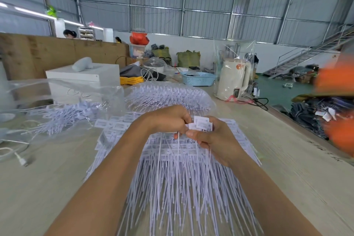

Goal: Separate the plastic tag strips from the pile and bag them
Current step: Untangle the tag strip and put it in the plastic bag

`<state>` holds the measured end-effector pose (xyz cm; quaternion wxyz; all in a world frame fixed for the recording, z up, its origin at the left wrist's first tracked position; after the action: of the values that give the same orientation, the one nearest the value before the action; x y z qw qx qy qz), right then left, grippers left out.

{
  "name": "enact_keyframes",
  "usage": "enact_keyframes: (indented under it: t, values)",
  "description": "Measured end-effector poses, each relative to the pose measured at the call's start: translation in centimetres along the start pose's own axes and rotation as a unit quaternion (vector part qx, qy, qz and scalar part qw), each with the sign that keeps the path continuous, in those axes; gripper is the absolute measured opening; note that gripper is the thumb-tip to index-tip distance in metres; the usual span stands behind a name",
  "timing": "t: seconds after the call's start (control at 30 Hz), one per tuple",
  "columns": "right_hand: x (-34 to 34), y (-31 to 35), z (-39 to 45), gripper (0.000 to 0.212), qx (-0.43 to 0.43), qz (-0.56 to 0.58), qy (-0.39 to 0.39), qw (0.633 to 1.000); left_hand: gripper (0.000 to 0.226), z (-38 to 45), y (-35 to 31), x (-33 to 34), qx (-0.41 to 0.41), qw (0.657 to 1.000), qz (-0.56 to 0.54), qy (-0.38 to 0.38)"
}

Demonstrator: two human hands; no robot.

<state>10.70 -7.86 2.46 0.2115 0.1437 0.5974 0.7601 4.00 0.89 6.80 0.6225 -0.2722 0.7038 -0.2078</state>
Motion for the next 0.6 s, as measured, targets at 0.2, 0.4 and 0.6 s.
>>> enact_keyframes:
  t: [0.2, 0.4, 0.6]
  values:
    - [-0.3, 0.3, 0.0, 0.021, -0.007, 0.008, -0.013, 1.000, 0.022, -0.5, 1.1, -1.0, -0.011, 0.999, -0.023, -0.020]
    - [-0.3, 0.4, -0.2, 0.010, 0.015, 0.025, -0.031, 0.999, 0.039, -1.4, 1.0, -1.8, -0.032, 0.998, 0.029, -0.041]
    - [2.1, 0.2, -0.1, 0.021, 0.016, 0.043, 0.034, 0.998, 0.029, -2.5, -0.6, -4.0, -0.122, 0.952, 0.247, -0.132]
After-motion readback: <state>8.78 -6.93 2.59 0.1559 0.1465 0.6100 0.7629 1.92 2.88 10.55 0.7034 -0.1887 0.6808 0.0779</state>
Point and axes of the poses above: each hand's wrist, its own z-axis towards the middle knuckle, its own x-axis out of the palm, y = z × x, the point moved 7 cm from there along z, towards the middle knuckle, and after that the axes turned 12 degrees about y, right-handed, at the moved point
